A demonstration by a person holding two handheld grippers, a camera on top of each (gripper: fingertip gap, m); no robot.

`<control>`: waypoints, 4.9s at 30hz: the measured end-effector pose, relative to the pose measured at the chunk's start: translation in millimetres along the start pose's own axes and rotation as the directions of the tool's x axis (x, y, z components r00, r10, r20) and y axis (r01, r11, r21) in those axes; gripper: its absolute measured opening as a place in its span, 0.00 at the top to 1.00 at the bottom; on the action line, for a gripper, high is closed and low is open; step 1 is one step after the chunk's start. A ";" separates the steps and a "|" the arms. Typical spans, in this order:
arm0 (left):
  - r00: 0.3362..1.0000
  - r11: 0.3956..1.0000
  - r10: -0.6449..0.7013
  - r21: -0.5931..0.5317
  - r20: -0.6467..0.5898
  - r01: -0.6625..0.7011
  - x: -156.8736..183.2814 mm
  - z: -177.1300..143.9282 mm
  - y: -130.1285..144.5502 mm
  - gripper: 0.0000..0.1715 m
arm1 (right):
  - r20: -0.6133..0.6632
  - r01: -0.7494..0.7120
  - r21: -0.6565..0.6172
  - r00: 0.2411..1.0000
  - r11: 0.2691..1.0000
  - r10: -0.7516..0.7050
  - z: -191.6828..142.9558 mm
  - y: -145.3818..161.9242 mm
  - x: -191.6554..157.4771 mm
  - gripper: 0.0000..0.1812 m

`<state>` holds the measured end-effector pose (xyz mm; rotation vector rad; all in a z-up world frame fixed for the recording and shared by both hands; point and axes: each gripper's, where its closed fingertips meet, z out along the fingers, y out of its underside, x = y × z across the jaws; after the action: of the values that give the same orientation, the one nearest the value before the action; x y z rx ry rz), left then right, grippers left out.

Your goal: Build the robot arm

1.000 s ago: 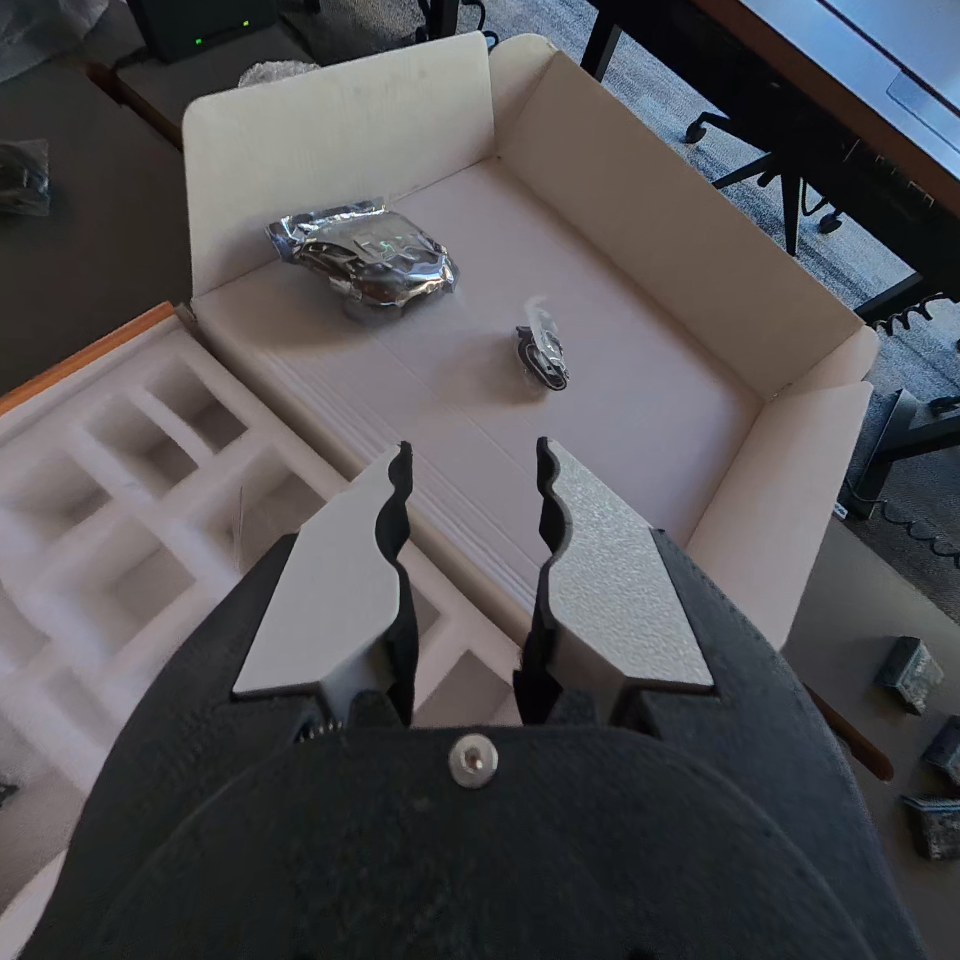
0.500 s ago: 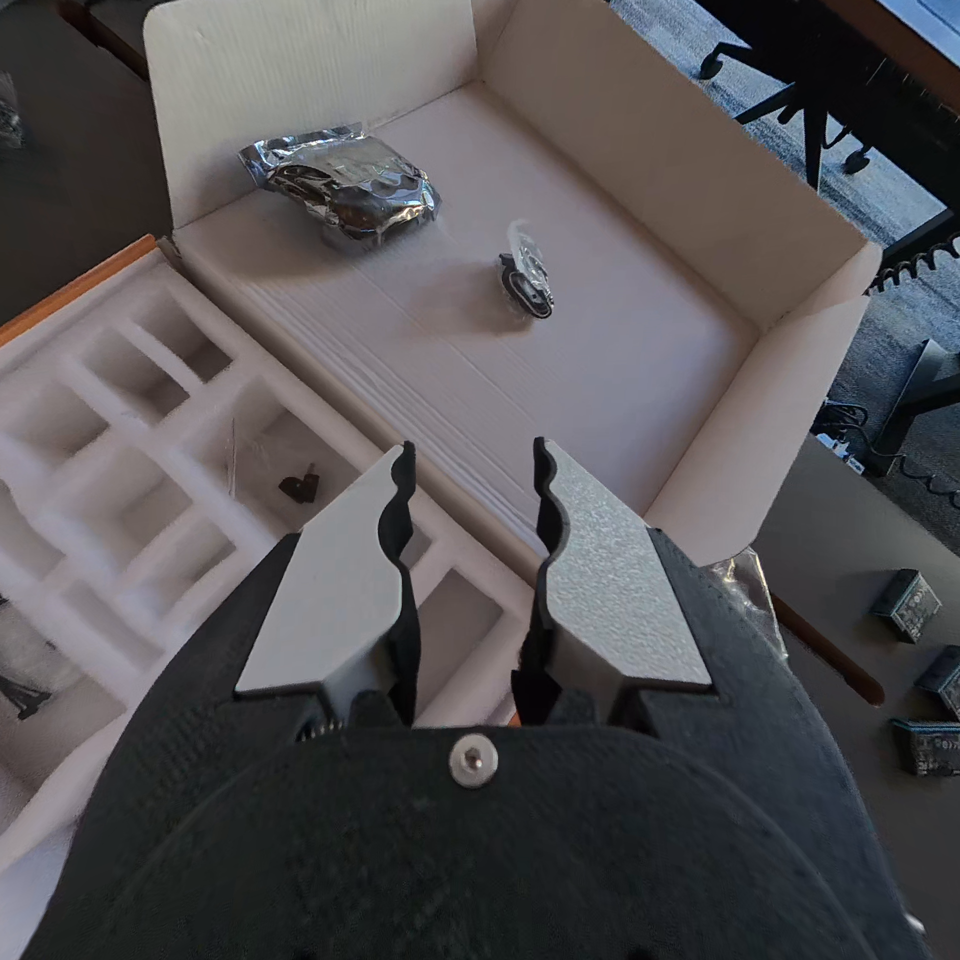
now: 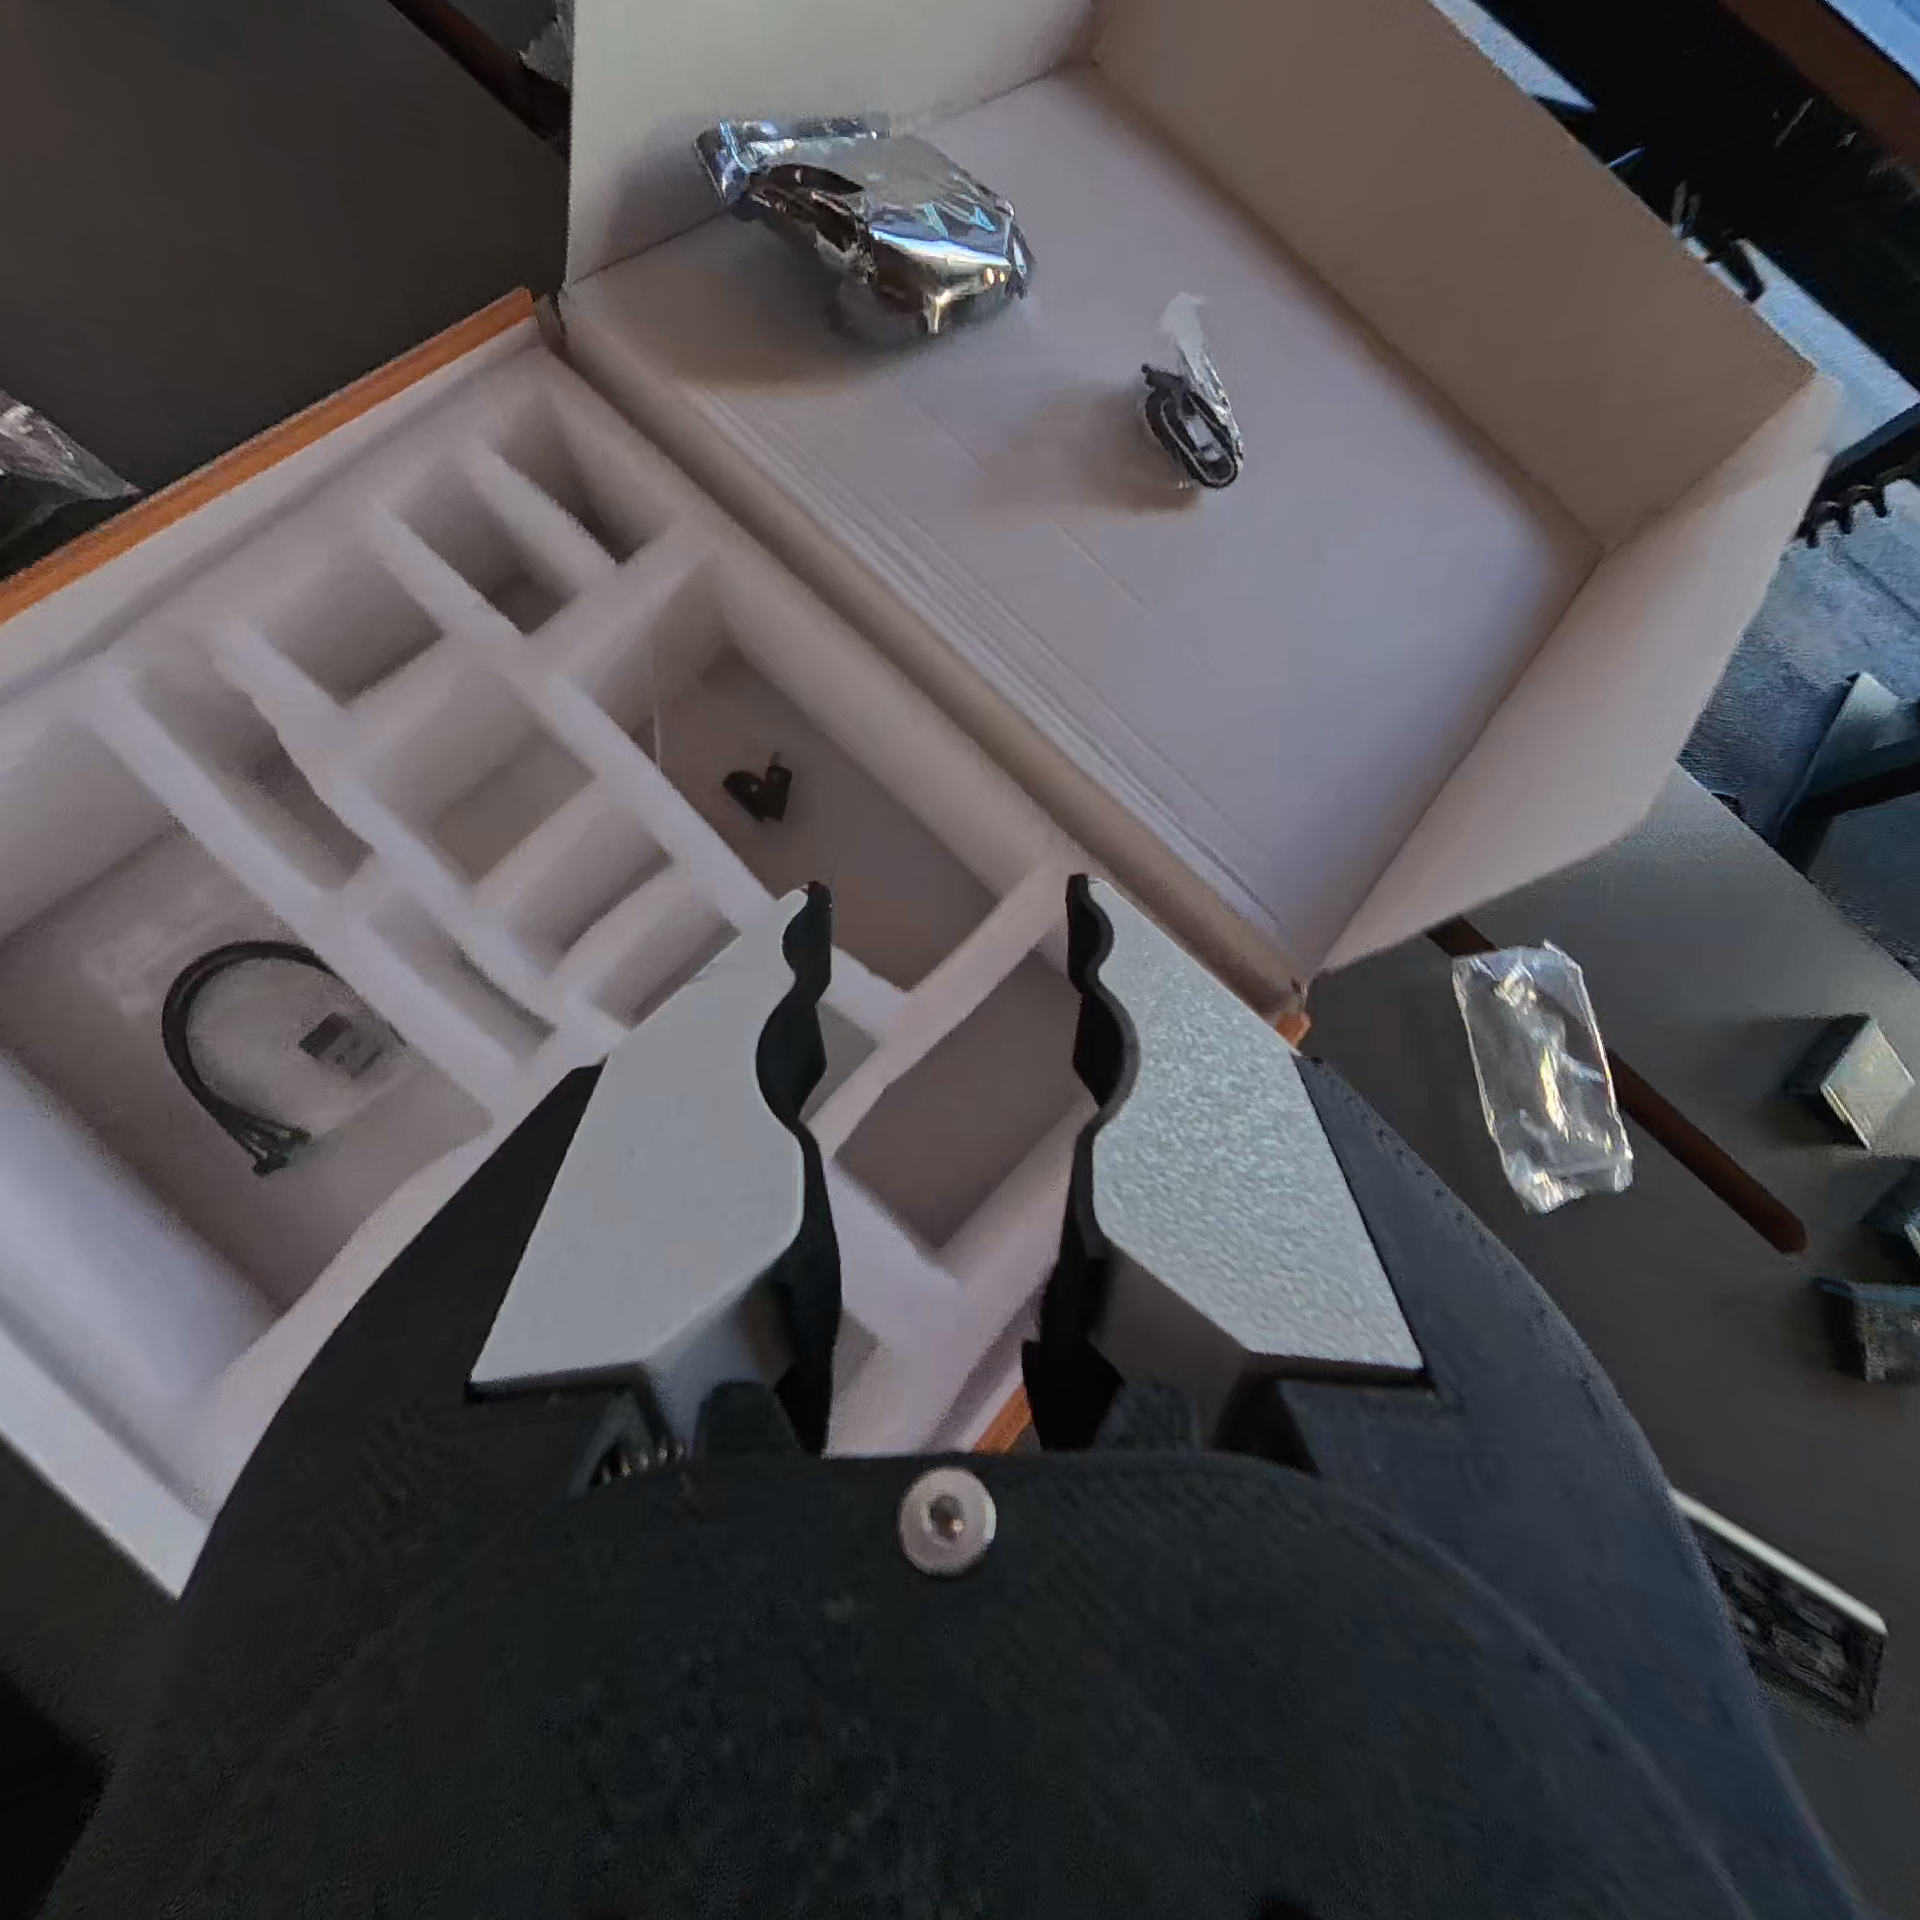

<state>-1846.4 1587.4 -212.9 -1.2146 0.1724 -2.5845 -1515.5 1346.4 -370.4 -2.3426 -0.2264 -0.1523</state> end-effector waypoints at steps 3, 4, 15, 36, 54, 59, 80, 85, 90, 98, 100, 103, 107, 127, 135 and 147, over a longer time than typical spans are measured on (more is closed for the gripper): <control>0.987 0.996 -0.087 -0.037 -0.137 0.083 24.3 24.1 15.4 0.76 | -0.038 -0.028 0.020 0.999 0.999 0.029 -19.4 23.9 -6.0 0.74; 0.980 0.993 -0.117 -0.049 -0.162 0.110 28.0 32.2 20.7 0.76 | -0.051 -0.044 0.025 0.998 0.999 0.045 -26.2 33.4 -7.4 0.73; 0.650 0.766 0.548 -0.627 0.527 -0.138 -166.6 145.9 147.0 0.76 | 0.024 -0.175 0.123 0.985 0.977 0.173 -73.3 115.8 -6.5 0.74; -0.050 0.468 0.867 -0.845 0.495 -0.259 -192.9 100.3 190.8 0.64 | -0.012 -0.250 0.156 0.967 0.955 0.255 -131.2 214.7 67.6 0.73; -0.012 0.508 0.861 -0.861 0.509 -0.010 -116.3 -175.5 183.1 0.65 | -0.026 -0.168 0.217 0.984 0.961 0.178 -52.8 65.0 -43.1 0.76; 0.001 0.522 0.853 -0.853 0.522 -0.027 -128.4 -192.7 201.0 0.64 | 0.037 -0.123 0.246 0.992 0.961 0.118 -23.5 9.8 -96.6 0.76; -0.326 0.619 0.761 -0.778 0.561 0.107 -62.9 -361.7 185.8 0.30 | 0.260 -0.004 0.191 0.964 0.982 -0.047 24.8 -32.6 -216.6 0.76; -0.366 0.669 0.712 -0.738 0.599 0.094 -59.2 -369.2 178.2 0.30 | 0.314 -0.001 0.210 0.947 0.978 -0.066 32.1 -48.2 -237.0 0.76; -0.369 0.666 0.706 -0.743 0.604 0.058 -66.8 -366.2 166.2 0.27 | 0.341 0.021 0.211 0.935 0.977 -0.094 33.6 -48.8 -246.9 0.76; -0.406 0.697 0.661 -0.717 0.632 0.019 -74.9 -366.1 140.5 0.26 | 0.345 0.001 0.203 0.936 0.979 -0.072 33.0 -42.2 -241.2 0.76; -0.404 0.698 0.661 -0.716 0.632 0.021 -74.6 -365.2 139.3 0.27 | 0.340 0.002 0.199 0.938 0.980 -0.071 30.9 -37.8 -238.1 0.76; -0.365 0.704 0.669 -0.710 0.648 0.030 -58.7 -364.8 158.7 0.42 | 0.342 -0.019 0.186 0.939 0.982 -0.047 26.4 -30.4 -233.8 0.76; -0.213 0.699 0.689 -0.713 0.693 -0.055 -30.4 -356.4 205.0 0.49 | 0.343 -0.017 0.177 0.938 0.984 -0.046 21.3 -21.3 -230.5 0.76; 0.291 0.214 0.946 -0.947 0.140 -0.238 -120.6 -166.3 288.4 0.72 | 0.328 -0.017 0.173 0.944 0.985 -0.042 7.2 -9.2 -218.8 0.77; 0.420 -0.060 0.904 -0.997 -0.077 -0.054 -159.9 -204.8 304.4 1.00 | 0.254 -0.074 0.070 0.966 0.995 0.054 -37.9 47.8 -173.1 0.77; 0.448 0.282 0.844 -0.954 0.295 0.097 -138.8 -174.2 289.9 0.75 | -0.109 -0.325 0.020 0.939 0.945 0.325 -92.6 139.6 -45.4 0.77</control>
<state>-1837.9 1350.6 -491.4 -2.1138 1.6368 -0.9733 -1534.6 1178.6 -409.9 -2.3238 0.2166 -0.1183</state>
